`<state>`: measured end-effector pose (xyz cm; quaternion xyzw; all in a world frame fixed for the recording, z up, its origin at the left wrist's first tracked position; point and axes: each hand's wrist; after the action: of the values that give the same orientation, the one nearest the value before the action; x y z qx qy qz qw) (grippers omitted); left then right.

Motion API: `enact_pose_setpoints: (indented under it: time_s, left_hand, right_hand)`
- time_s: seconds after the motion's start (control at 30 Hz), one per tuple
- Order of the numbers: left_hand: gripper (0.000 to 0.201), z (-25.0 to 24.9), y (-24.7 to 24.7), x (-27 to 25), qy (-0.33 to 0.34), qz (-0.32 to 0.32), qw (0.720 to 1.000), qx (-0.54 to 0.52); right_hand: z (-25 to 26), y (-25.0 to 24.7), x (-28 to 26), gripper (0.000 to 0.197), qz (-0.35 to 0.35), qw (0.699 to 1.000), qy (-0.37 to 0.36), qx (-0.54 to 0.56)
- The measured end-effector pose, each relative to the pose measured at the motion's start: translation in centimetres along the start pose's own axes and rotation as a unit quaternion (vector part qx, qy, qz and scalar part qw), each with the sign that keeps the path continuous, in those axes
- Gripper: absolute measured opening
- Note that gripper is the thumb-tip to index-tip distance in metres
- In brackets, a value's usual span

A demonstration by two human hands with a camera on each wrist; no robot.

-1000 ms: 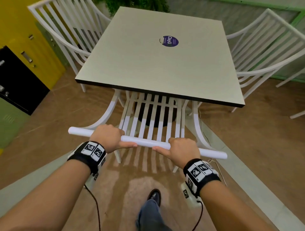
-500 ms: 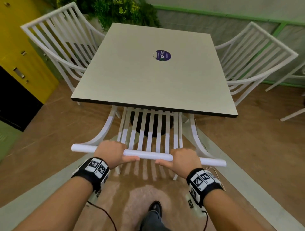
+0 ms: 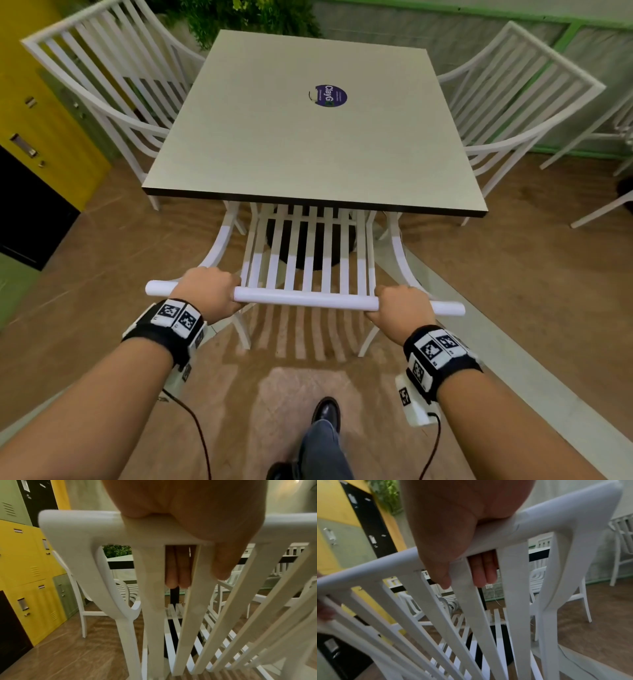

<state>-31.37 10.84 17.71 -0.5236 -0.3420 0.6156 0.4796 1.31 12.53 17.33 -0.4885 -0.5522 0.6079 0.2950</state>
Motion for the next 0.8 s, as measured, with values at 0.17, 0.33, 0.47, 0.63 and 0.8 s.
enact_pose_setpoints:
  time_s: [0.17, 0.33, 0.47, 0.63, 0.8]
  left_hand:
    - [0.03, 1.3, -0.1, 0.5, -0.009, 0.01, 1.0, 0.006]
    - [0.029, 0.3, -0.1, 0.4, 0.014, 0.002, 1.0, 0.009]
    - [0.03, 0.8, 0.1, 0.5, 0.024, 0.008, 1.0, 0.013]
    - [0.026, 0.6, -0.3, 0.5, 0.017, 0.001, 1.0, 0.006]
    - [0.028, 1.0, -0.3, 0.5, 0.031, -0.001, 0.999, 0.01]
  right_hand:
    - [-0.1, -0.2, 0.8, 0.025, 0.007, 0.998, -0.052, 0.024]
    - [-1.2, -0.5, 0.9, 0.027, 0.018, 0.998, -0.053, 0.022]
    - [-0.4, -0.5, 1.0, 0.022, 0.028, 0.998, -0.048, -0.004]
    - [-0.7, -0.8, 1.3, 0.016, 0.034, 0.998, -0.05, -0.003]
    - [-0.1, -0.9, 1.1, 0.016, 0.031, 0.999, -0.037, -0.009]
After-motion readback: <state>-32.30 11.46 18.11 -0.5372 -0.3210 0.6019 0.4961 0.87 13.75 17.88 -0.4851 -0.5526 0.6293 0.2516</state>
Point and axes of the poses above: each hand's wrist, its own x-axis towards the middle knuckle, its own y-axis out of the palm, z = x × y, and after that the axes turned 4 degrees about -y, right-handed
